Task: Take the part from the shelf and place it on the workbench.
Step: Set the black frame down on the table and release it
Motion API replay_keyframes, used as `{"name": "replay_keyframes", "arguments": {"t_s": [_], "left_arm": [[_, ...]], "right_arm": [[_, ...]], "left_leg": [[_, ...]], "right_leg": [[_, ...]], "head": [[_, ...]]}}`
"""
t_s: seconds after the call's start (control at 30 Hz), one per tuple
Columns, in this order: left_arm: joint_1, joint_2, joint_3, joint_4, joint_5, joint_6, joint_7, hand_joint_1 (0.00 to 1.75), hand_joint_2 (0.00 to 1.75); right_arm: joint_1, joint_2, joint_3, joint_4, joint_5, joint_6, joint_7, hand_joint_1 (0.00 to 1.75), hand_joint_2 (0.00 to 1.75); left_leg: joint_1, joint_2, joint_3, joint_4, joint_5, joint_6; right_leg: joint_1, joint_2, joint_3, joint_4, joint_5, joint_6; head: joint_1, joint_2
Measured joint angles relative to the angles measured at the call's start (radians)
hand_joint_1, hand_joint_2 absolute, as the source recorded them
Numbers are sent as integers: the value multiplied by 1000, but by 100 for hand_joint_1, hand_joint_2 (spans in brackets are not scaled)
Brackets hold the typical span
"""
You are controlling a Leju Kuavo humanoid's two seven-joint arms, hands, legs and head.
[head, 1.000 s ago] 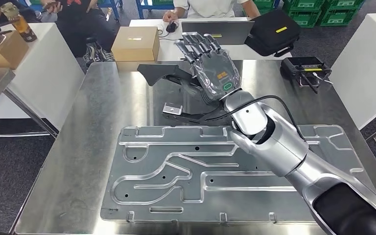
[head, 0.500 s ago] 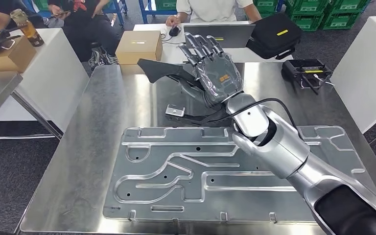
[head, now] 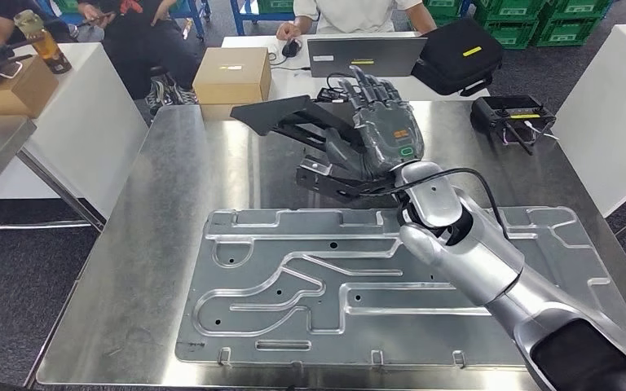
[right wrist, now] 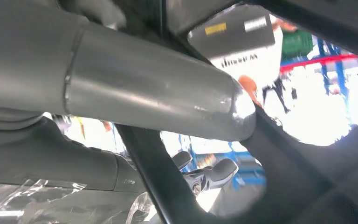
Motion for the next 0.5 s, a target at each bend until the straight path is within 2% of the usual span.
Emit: {"name": "replay_keyframes", "arguments": {"t_s": [0.17,0.23,0.27,0.33,0.37,0.4,0.47,0.5], "left_arm": [[0,0,1,0,1,0,-2,0,0],[1,0,2,0,3,1,-2,0,0],[2,-1,4,0,4,1,-2,0,0],[4,-2,7,0,7,-3,-2,0,0],[5,-2,8,0,9,-5,-2,0,0],[6,-2,9,0,9,-9,-3,0,0],[8,-2,9,0,9,-13,-5,0,0],[9,-2,9,0,9,-15,-6,0,0]], "right_arm": [[6,-8,-4,-3,-8,-1,4,0,0],[13,-16,-9,-7,-12,-1,6,0,0],[18,-27,-14,-13,-15,-1,8,0,0],[40,-60,-25,-30,-14,4,16,0,0],[49,-75,-29,-38,-12,9,20,0,0],[56,-86,-29,-45,-11,16,25,0,0],[54,-93,-30,-55,-22,25,33,0,0],[52,-95,-31,-60,-32,29,39,0,0]], "left_leg": [[-2,0,0,-1,1,3],[1,0,8,-13,8,9],[3,1,14,-23,14,16],[4,3,24,-36,21,29],[2,4,25,-36,21,33],[1,3,25,-33,18,32],[-2,1,20,-19,8,23],[-4,0,17,-11,2,18]], "right_leg": [[-1,0,2,-4,2,5],[-1,0,5,-6,3,10],[0,1,-10,25,-16,12],[4,1,-84,169,-72,12],[7,1,-110,214,-85,12],[8,1,-108,204,-69,13],[5,1,-41,72,-13,13],[5,2,-20,29,0,11]], "head": [[0,0],[0,0],[0,0],[0,0],[0,0],[0,0],[0,0],[0,0]]}}
